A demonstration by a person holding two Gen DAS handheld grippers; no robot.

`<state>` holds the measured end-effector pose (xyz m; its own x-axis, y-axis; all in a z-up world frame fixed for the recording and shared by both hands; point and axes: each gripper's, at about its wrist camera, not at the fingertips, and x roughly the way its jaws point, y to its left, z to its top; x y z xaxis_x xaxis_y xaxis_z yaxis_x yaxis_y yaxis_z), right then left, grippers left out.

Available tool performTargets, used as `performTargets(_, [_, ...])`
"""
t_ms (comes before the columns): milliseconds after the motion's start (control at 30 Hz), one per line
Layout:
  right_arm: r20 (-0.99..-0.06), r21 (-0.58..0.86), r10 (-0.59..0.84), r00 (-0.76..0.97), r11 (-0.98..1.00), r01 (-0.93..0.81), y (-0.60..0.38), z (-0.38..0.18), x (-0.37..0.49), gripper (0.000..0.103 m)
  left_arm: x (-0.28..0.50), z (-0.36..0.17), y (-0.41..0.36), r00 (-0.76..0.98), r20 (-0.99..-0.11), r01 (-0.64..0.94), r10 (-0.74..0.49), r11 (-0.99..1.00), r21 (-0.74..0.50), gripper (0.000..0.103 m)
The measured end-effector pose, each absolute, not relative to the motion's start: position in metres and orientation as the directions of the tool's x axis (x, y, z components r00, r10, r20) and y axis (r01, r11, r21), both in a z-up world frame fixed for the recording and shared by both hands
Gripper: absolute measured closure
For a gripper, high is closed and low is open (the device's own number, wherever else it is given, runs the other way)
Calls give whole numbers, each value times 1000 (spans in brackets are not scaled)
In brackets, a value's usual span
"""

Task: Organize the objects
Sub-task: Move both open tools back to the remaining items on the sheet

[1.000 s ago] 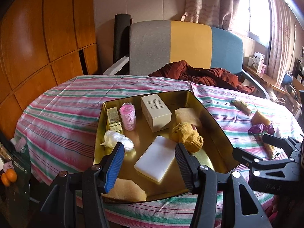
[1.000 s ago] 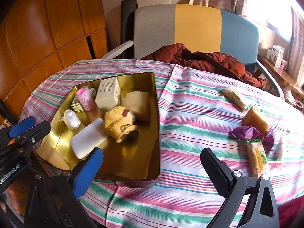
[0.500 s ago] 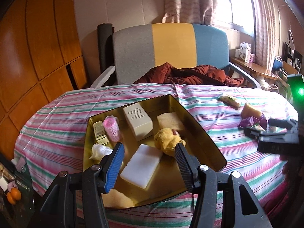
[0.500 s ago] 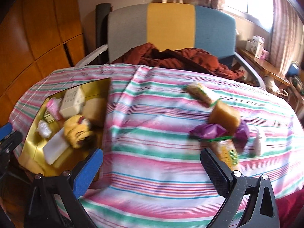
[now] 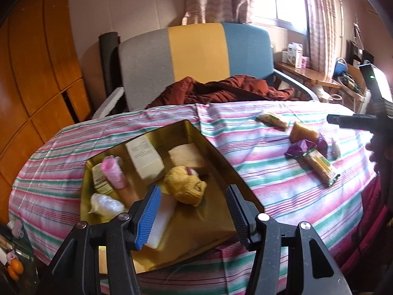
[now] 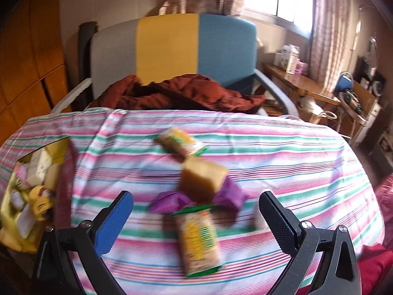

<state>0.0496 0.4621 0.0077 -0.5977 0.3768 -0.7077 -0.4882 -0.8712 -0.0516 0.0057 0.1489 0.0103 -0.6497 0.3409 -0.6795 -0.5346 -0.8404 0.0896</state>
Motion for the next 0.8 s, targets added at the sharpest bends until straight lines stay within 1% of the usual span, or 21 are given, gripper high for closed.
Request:
performTargets(167, [-714,-41,460,-527,-779,-625,529,-6,66,0,7,6,168,-604,-705,-581,370,-810,73,47])
performTargets(233, [-730,18,458,-507,-729,-684,552,-17,78,0,8,5,179,-585,-716,-602,381,-795,70,47])
performTargets(333, [-777,131,402,-484,-649,-749,579,-31,91,0,8,1,198,-559,-729,-630,395,-774,64,47])
performTargets(433, [-780,208,363,-510,-619,-757,588,-34,99,0,7,-4,219,-522,-744,-662,416,-749,46,47])
performTargets(567, [-794,248,315,-520,-613,-750,590,-38,99,0,5,-10,247,-476,-767,-699,431,-715,32,47])
performTargets(800, [-781,343,281,-558,-555,-758,603,-38,112,0,-6,-24,289,-384,-809,-723,446,-689,-37,47])
